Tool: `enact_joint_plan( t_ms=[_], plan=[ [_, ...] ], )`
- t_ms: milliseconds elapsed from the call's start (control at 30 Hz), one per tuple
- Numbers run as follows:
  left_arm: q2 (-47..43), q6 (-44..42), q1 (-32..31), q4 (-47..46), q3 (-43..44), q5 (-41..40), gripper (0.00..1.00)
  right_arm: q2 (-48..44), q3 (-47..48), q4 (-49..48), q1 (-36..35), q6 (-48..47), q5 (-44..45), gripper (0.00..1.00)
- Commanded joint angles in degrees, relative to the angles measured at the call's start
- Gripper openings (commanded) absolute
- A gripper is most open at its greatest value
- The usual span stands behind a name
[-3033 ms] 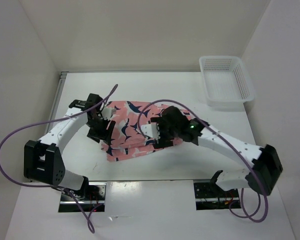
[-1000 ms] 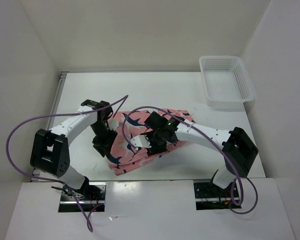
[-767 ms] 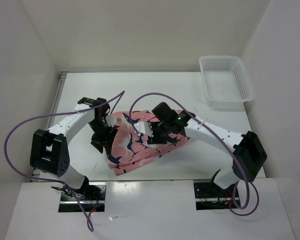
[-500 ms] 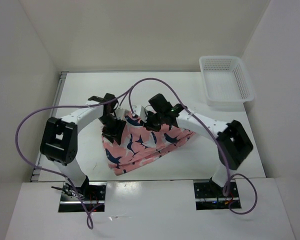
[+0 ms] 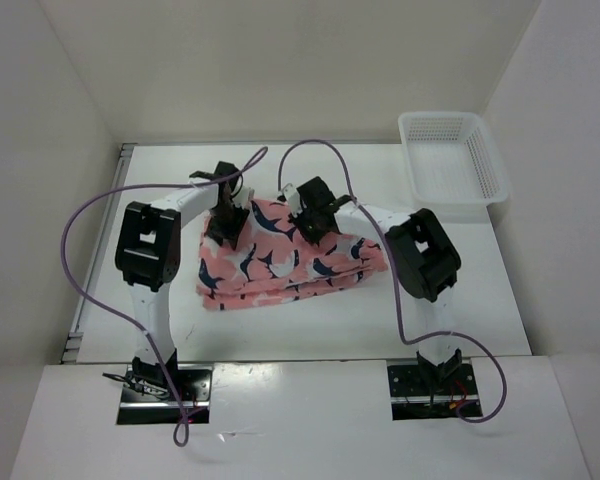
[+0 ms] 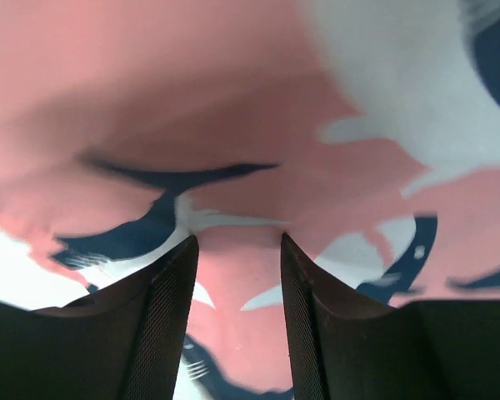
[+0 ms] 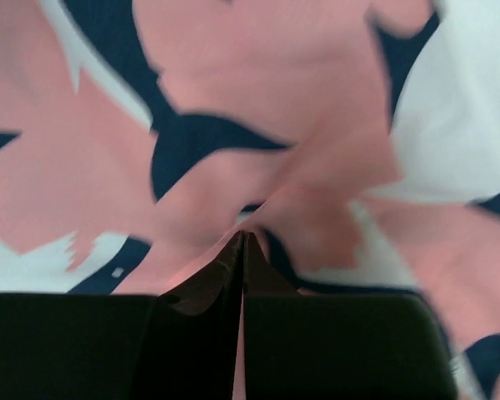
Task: Fold and stack the shorts
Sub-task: Fold the shorts
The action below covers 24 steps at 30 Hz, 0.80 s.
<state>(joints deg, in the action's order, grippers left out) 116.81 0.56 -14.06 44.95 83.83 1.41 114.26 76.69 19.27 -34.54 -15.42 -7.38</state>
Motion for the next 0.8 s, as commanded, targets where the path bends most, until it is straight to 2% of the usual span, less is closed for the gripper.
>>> enact_joint_plan(
  t_ms=[0,67,100,167,267,333,433,533,667,767],
  plan=[
    [9.21,-0.56,4.38,-10.32,8.60,-7.21,0.52,6.22,11.09,-6.96,-0.35,7.59,8.16,0.03],
    [12.20,-0.56,5.62,-8.83,14.84,-5.72,0.52,11.23,19.96,-6.17,-0.35,8.91,9.49,0.03],
    [12.73,-0.56,6.41,-7.00,20.61,-4.76,0.53,12.64,23.04,-5.30,-0.35,8.92,11.31,0.03],
    [11.87,-0.56,6.42,-5.75,24.26,-1.86,0.58,15.45,31.04,-5.29,0.27,8.13,11.95,0.03],
    [6.51,-0.56,6.42,-4.35,25.59,0.69,0.66,15.47,37.21,-4.76,1.58,5.85,11.69,0.10],
    [0.74,-0.56,7.03,-3.73,23.93,2.27,0.69,12.06,37.22,-4.15,1.59,4.53,8.62,0.25],
    [-6.91,-0.56,8.26,-3.73,15.77,3.69,0.72,4.33,30.13,-1.43,1.59,1.28,4.41,0.38],
    [-9.93,-0.56,9.92,-2.50,6.71,2.72,0.72,-5.22,18.88,1.47,1.59,-5.74,1.85,0.43],
    [-9.85,-0.56,14.58,-1.36,1.95,4.12,0.72,-15.45,6.83,6.83,2.90,-16.82,0.43,0.50],
    [-8.36,-0.56,16.78,-2.40,0.72,5.27,0.71,-21.33,0.67,10.08,4.04,-21.93,0.96,0.50]
  ],
)
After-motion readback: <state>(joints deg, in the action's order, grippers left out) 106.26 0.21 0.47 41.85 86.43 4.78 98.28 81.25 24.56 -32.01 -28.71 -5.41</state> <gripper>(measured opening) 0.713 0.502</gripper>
